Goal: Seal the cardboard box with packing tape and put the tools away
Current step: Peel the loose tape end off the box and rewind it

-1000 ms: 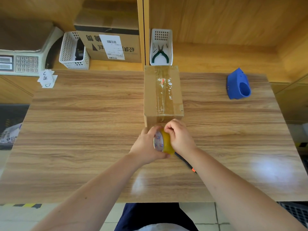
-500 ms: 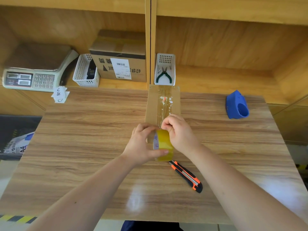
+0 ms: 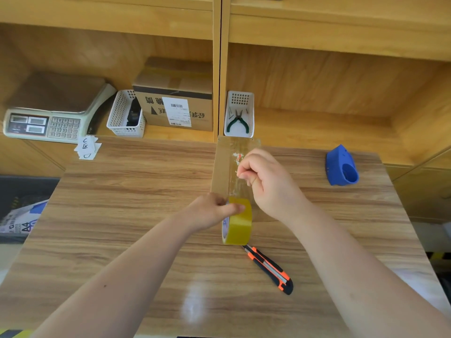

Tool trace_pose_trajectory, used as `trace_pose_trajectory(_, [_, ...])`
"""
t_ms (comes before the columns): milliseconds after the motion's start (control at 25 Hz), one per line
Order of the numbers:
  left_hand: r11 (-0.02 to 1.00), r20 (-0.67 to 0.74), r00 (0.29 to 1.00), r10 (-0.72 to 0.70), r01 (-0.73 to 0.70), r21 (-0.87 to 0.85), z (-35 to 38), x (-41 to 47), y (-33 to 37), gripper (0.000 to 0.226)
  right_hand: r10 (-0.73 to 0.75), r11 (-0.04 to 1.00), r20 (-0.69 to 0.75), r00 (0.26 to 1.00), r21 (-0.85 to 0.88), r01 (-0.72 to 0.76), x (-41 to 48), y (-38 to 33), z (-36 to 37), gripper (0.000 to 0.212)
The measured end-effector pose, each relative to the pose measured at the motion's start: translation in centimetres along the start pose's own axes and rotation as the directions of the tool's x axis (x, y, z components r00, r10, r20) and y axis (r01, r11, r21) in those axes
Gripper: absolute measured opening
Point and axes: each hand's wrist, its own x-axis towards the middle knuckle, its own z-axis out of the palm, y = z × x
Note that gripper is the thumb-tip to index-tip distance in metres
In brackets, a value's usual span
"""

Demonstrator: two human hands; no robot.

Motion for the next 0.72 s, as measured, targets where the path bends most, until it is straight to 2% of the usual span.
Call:
trace_pose_trajectory(80, [0.999,-0.022,0.999,0.04,-0.04,0.005,0.0,-0.1,0.1,0.041,0.034,0.999,0.035,0.999,-0.019,-0.033,0.0,0.1,-0.1,0.018])
trace_pose_trajectory(240, [0.992,-0.026,0.992,0.126,-0.126,-0.007,0.3,-0.1,-0.3,0.046,0.127,0.989,0.132,0.983,-0.097,-0.115,0.2,0.4,-0.7,0.016])
trace_pose_trajectory(360, [0.975,-0.075,0.972,0.222,-0.222,0.005,0.4,-0.4,-0.3,0.04,0.207,0.978,0.205,0.957,-0.057,-0.2,0.0,0.1,-0.6,0.018])
trace_pose_trajectory(480, [0.92,-0.094,0.95,0.298,-0.312,-0.236,0.5,-0.6,-0.2,0.038,0.213,0.977,0.196,0.957,-0.008,-0.215,-0.2,0.1,0.1,0.018])
trace_pose_trajectory(560, [0.86,-0.132,0.941,0.313,-0.339,-0.382,0.5,-0.3,-0.5,0.035,0.219,0.974,0.132,0.967,0.022,-0.223,-0.2,0.4,0.5,0.019])
trace_pose_trajectory(680, [0.803,-0.21,0.941,0.266,-0.337,-0.492,0.7,-0.4,-0.4,0.009,0.245,0.968,0.069,0.967,0.039,-0.248,-0.2,1.2,0.8,0.019])
trace_pose_trajectory(720, [0.797,-0.231,0.94,0.249,-0.335,-0.502,0.8,-0.4,-0.3,0.012,0.261,0.964,0.06,0.964,0.041,-0.263,-0.2,1.5,0.9,0.018])
